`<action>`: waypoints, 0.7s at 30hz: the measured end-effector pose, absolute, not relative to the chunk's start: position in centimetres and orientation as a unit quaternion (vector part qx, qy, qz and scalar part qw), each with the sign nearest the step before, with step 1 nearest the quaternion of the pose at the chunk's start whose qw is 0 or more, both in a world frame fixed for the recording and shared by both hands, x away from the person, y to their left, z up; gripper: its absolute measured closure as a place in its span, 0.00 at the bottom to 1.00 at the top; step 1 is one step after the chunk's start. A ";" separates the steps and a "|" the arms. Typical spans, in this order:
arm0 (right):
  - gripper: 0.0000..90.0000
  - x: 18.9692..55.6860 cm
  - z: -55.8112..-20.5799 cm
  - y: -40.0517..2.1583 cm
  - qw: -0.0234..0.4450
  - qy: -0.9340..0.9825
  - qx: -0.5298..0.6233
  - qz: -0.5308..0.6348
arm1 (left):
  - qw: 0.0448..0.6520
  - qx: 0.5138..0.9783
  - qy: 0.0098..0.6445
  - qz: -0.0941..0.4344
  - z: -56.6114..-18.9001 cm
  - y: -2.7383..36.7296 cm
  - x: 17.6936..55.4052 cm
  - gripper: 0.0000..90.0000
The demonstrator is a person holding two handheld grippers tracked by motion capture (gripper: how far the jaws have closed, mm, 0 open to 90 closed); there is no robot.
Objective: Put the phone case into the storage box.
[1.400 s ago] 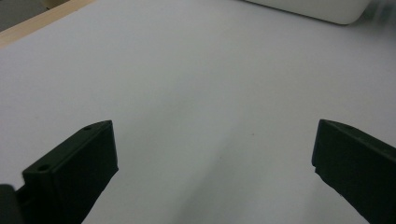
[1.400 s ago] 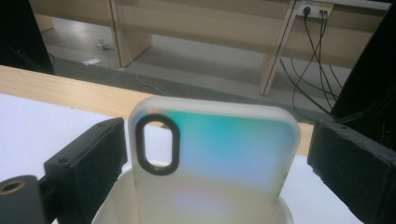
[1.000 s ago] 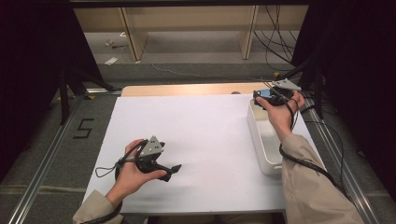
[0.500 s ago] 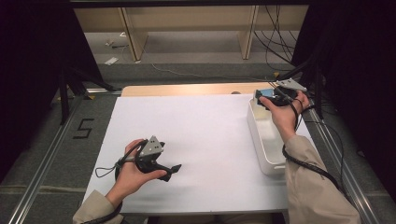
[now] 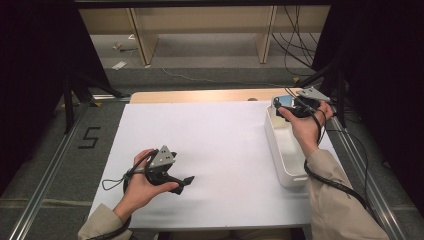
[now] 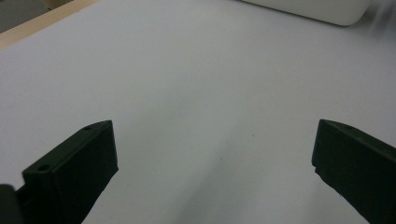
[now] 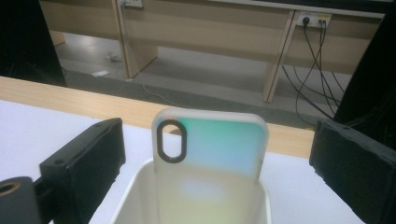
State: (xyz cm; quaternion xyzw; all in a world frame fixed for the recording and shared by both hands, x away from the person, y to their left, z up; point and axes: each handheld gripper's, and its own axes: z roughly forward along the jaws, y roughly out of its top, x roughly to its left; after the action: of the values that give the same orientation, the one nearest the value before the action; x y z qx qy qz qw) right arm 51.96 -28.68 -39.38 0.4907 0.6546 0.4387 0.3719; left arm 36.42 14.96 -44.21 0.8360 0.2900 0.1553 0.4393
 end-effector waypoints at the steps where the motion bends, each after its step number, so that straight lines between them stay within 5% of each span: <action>1: 0.05 51.9 -39.3 -28.7 0.371 0.655 0.490 0.439 | 0.440 0.836 0.290 0.155 -44.2 15.0 36.4 0.00; 21: 0.06 49.9 -39.0 -28.2 0.365 0.666 0.475 0.446 | 0.439 0.836 0.290 0.155 -44.1 15.0 36.4 0.00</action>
State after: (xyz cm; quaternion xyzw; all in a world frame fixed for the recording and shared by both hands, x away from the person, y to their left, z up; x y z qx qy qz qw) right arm 49.93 -28.22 -39.01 0.4747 0.6656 0.4456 0.3648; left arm 36.42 14.96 -44.15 0.8364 0.2901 0.1551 0.4385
